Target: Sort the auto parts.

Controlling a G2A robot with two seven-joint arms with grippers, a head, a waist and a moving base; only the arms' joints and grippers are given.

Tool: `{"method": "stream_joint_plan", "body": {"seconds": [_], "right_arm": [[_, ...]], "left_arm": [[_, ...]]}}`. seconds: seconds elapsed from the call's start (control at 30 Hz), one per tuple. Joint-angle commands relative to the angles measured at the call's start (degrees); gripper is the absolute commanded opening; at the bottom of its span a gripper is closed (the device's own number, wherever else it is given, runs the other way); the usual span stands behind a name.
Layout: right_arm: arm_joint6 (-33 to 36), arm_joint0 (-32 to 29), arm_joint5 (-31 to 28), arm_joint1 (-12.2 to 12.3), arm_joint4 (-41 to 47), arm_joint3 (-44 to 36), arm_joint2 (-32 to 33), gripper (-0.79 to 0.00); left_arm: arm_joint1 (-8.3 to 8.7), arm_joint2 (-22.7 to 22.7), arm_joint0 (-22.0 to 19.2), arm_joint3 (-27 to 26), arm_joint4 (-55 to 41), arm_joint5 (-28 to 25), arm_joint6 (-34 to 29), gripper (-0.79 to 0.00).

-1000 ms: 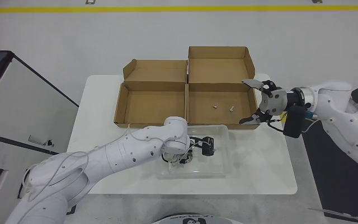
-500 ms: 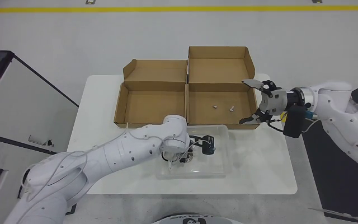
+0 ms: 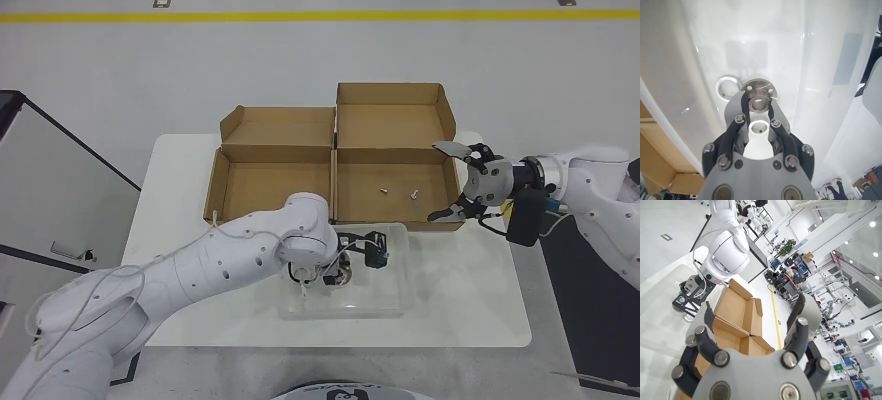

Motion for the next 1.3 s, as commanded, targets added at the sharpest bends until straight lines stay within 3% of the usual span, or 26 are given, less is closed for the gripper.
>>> {"method": "stream_joint_plan", "body": {"seconds": [0.0, 0.13, 0.33, 1.03, 1.17, 1.27], "right_arm": [[0.0, 0.0, 0.0, 0.0, 0.0, 0.0, 0.0, 0.0], [0.0, 0.0, 0.0, 0.0, 0.0, 0.0, 0.0, 0.0], [0.0, 0.0, 0.0, 0.0, 0.0, 0.0, 0.0, 0.0], [0.0, 0.0, 0.0, 0.0, 0.0, 0.0, 0.0, 0.0], [0.0, 0.0, 0.0, 0.0, 0.0, 0.0, 0.0, 0.0], [0.0, 0.0, 0.0, 0.0, 0.0, 0.0, 0.0, 0.0]], "left_arm": [[0.36, -0.6, 0.0, -0.3, -0.9, -0.2, 0.2, -0.785], [1.1, -0.9, -0.1, -1.0, -0.5, 0.1, -0.1, -0.785], [1.22, 2.1, 0.4, -0.8, 2.7, 1.1, -1.1, -0.785], [-2.23, 4.8, 1.5, 4.3, 5.6, -0.2, 0.2, -0.785], [-2.66, 5.0, 1.4, 5.0, 5.2, -0.2, 0.2, -0.545], [-2.9, 5.1, 1.4, 5.3, 5.1, -0.2, 0.2, -0.459]]}}
